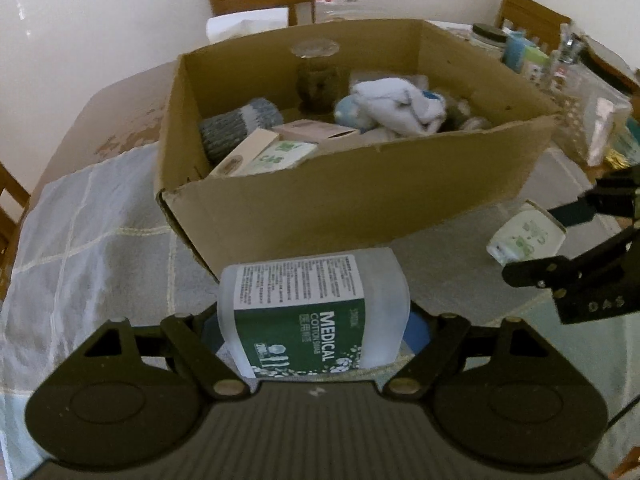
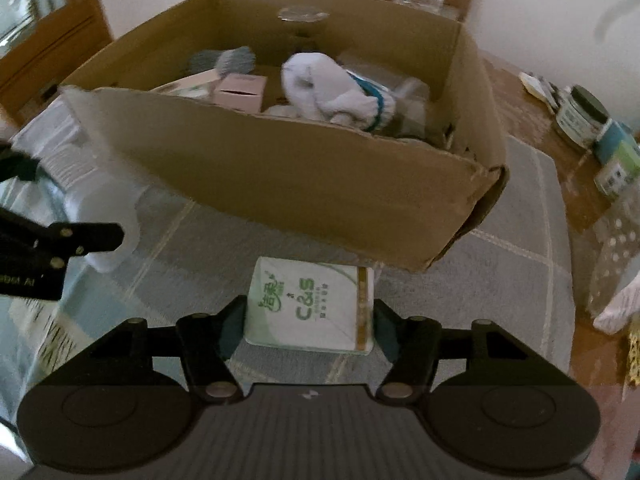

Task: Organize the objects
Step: 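Grasp the second C&S pack with the right tool while the left lifts the bottle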

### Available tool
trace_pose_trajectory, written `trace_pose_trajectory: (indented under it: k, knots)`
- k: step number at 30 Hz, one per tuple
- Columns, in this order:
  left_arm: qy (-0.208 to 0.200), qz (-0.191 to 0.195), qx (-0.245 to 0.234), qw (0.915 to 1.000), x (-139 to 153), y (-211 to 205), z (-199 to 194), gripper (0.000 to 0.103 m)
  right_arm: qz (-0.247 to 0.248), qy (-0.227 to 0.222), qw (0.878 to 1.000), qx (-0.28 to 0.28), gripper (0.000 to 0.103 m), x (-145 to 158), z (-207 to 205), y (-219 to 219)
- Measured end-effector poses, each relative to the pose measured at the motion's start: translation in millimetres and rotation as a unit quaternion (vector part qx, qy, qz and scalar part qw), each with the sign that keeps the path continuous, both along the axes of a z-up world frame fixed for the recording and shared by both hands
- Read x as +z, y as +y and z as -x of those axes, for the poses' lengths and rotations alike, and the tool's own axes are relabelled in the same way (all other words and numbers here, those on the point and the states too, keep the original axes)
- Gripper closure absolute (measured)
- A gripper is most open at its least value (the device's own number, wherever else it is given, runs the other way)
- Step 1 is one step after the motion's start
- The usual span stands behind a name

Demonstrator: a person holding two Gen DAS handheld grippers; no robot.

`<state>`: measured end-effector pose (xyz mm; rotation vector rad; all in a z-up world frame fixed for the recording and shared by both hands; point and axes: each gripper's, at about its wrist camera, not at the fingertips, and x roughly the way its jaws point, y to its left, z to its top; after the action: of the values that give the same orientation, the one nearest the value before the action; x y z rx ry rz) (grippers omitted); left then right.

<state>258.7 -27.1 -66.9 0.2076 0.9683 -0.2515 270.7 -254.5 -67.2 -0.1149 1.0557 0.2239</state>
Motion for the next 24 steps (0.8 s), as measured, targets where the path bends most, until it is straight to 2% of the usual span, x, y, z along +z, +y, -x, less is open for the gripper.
trace_pose_trajectory:
  k: [5,11,15,24]
  knots:
    - [0.015,0.000,-0.030,0.9994,20.5,3.3,5.6,0.020,-0.016,0.011,0.999,0.036,0.033,25.1,6.4,-6.6]
    - [0.025,0.012,-0.073,0.9969,62.8,7.6,11.5,0.020,-0.018,0.002,0.997,0.079,0.033,65.9,17.7,-11.0]
    - [0.002,0.020,-0.081,0.9965,92.2,4.5,5.9,0.020,-0.022,-0.015,0.995,0.097,0.033,94.9,18.1,-12.9]
    - [-0.058,0.028,-0.093,0.9935,132.3,-18.3,-26.8,0.020,-0.009,-0.060,0.992,0.108,0.033,127.1,-2.6,-13.8]
